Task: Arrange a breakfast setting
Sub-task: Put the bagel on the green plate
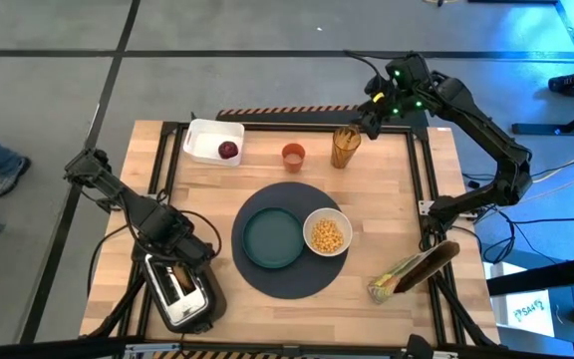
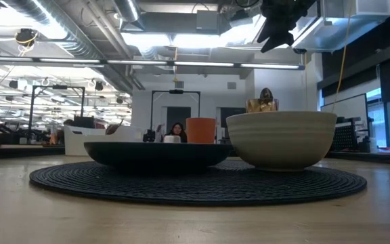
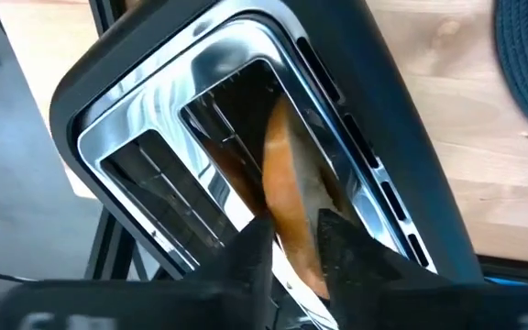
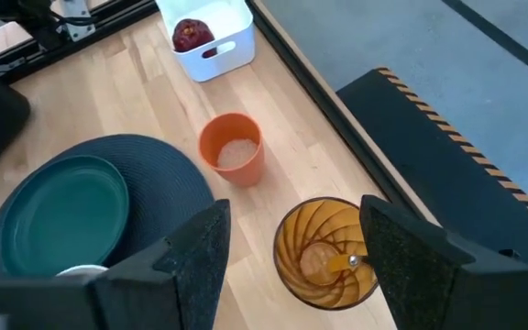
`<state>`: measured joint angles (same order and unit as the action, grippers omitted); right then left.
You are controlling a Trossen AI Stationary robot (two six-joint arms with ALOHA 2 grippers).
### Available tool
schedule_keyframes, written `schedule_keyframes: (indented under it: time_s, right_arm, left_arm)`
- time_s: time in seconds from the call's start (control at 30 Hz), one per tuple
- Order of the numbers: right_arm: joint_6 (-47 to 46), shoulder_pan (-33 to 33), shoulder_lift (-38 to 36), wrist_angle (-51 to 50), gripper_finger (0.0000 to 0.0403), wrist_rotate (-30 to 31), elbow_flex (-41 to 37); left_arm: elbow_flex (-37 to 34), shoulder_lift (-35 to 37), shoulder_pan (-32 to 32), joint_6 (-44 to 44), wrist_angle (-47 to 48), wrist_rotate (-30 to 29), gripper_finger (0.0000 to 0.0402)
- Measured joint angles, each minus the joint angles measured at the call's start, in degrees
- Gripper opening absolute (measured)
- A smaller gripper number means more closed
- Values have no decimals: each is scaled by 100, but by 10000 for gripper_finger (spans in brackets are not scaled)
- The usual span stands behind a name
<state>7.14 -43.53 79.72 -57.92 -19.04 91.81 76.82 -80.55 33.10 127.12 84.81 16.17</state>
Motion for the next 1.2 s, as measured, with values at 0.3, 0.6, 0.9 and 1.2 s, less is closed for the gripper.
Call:
schedule_keyframes:
  time_s: [0.3,0.6,0.9,1.2]
  right_arm:
    - [0,0,0,80,232,54,0]
    - [-1,0,0,80,232,54,0]
    - [-246,0,0,44,232,56,0]
    - [-309,0,0,-171,232,54,-2]
  left_arm:
    - [169,-1,2,-211,-18,25,14]
    - [1392,124,2,-649,528,-592,9]
    - [1711,419,-195,-1909,506,-2376,8]
    - [1714,686,-640,-2794,460,-3359,12]
